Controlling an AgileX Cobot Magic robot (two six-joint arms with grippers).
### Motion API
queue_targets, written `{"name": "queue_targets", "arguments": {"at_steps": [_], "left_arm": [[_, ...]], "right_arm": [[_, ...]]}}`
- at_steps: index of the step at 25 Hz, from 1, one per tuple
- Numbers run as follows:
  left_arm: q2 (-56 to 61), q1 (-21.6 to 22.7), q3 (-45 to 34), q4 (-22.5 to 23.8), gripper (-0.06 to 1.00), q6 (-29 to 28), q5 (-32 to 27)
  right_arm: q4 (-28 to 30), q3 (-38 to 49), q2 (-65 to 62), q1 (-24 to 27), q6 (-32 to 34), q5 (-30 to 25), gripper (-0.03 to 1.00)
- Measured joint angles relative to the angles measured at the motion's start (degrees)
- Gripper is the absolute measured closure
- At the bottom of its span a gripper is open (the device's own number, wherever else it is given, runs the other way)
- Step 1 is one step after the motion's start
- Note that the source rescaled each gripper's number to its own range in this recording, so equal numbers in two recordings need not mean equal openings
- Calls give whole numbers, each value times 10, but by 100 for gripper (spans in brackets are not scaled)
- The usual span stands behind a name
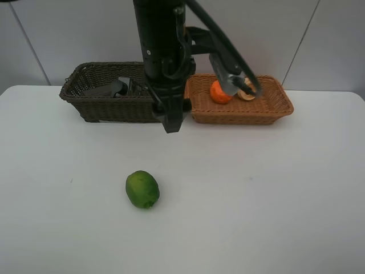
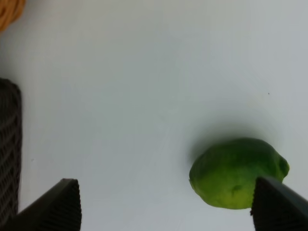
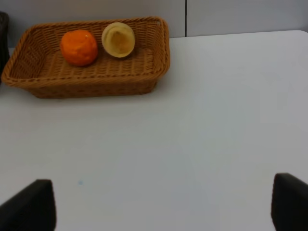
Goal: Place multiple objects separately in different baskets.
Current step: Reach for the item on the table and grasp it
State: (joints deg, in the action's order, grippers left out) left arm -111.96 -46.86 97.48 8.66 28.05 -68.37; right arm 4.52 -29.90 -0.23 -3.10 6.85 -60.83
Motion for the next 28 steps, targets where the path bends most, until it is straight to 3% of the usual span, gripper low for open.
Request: {"name": "queue_targets", "arguments": {"at_steps": [4, 12, 20, 24, 28], "left_arm": [[0, 0, -10, -16, 2, 85, 0], [5, -4, -30, -17, 2, 337, -1], [45, -6, -166, -16, 2, 530, -1], [56, -6, -222, -22, 2, 572, 10], [56, -6, -252, -32, 2, 579, 63]], "right_arm": [[0, 0, 0, 0, 0, 0, 0], [0, 0, 0, 0, 0, 0, 0], [0, 0, 0, 0, 0, 0, 0], [0, 0, 0, 0, 0, 0, 0], [0, 0, 0, 0, 0, 0, 0]]}}
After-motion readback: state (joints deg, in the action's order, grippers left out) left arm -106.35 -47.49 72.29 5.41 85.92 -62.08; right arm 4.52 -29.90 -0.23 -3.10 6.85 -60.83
